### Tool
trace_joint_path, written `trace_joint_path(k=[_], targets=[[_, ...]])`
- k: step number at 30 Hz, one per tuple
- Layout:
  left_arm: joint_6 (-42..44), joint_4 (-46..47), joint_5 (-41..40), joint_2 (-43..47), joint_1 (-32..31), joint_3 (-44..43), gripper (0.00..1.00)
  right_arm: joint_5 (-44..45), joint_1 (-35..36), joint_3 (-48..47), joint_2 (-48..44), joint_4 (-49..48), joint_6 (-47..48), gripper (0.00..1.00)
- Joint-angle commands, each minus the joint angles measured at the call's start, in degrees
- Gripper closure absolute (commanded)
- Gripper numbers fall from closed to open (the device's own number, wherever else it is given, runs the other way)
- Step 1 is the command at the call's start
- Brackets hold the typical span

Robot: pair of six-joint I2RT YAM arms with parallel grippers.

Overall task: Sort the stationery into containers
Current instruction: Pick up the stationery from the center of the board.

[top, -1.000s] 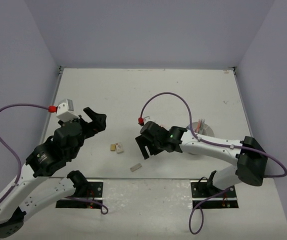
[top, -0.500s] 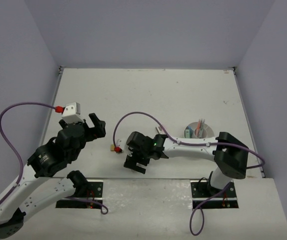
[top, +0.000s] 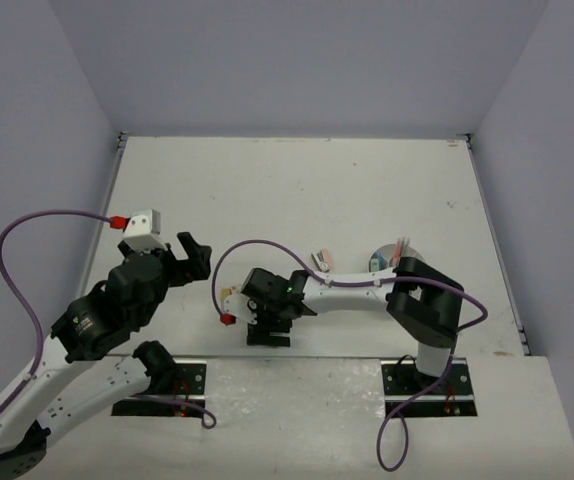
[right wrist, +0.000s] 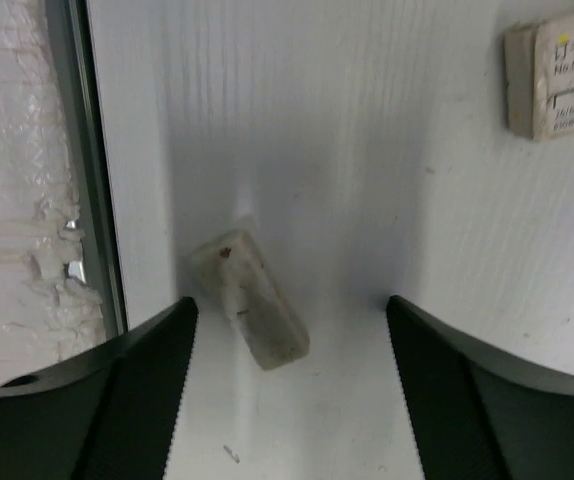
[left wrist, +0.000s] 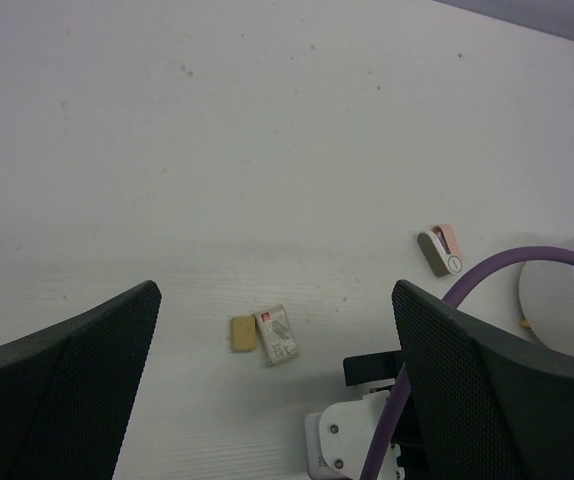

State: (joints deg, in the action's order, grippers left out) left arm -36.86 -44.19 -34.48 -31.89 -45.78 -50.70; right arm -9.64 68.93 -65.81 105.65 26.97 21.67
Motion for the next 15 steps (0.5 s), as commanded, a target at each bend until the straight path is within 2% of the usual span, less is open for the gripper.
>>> trace_joint_path(k=[1, 5, 10, 13, 15], targets=[[2.2, 2.2, 0.7, 0.3, 0.1, 0.4, 0.00, -1.9, -0.1, -2.8, 3.6, 1.3, 2.2, 0.33], [2.5, 2.6, 1.1, 0.7, -0.1, 0.6, 0.00, -1.1, -0.1, -3.0, 4.3, 2.4, 1.5, 0.73], [2.2, 2.5, 1.2, 0.8, 0.0, 0.6, 0.00, 0.2, 0.0, -1.3, 1.5, 2.2, -0.3, 1.00], [0.4, 2.4, 1.3, 0.0, 0.0, 0.7, 0.00, 1.6, -1.0, 1.9, -2.8, -0.5, -3.9, 1.00], [-2.2, 3.3, 2.2, -0.6, 0.0, 1.5, 0.00, 1.9, -2.0, 4.9, -8.9, -3.4, -6.6, 1.00]])
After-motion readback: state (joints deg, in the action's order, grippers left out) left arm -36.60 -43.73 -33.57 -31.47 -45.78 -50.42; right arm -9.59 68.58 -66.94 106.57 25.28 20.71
